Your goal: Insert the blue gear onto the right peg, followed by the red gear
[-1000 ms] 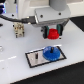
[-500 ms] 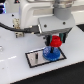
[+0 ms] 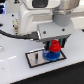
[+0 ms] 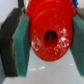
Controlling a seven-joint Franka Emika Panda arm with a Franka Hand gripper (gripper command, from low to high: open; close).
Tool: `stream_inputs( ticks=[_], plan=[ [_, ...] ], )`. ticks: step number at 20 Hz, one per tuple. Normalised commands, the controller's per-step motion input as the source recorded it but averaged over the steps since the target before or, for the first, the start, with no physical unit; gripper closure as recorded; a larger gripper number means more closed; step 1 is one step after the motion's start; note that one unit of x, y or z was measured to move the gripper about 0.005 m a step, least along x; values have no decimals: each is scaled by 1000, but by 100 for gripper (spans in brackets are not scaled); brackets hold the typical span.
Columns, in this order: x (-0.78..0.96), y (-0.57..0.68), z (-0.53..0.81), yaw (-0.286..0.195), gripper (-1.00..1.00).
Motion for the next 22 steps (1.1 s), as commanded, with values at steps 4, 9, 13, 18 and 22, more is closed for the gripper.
stream_inputs(
  ticks=[4,9,13,18,22],
  plan=[
    [188,-15,409,0,100],
    [184,-161,164,0,100],
    [223,-149,-5,0,100],
    [259,-59,-118,0,100],
    [166,18,-56,0,100]
  ],
)
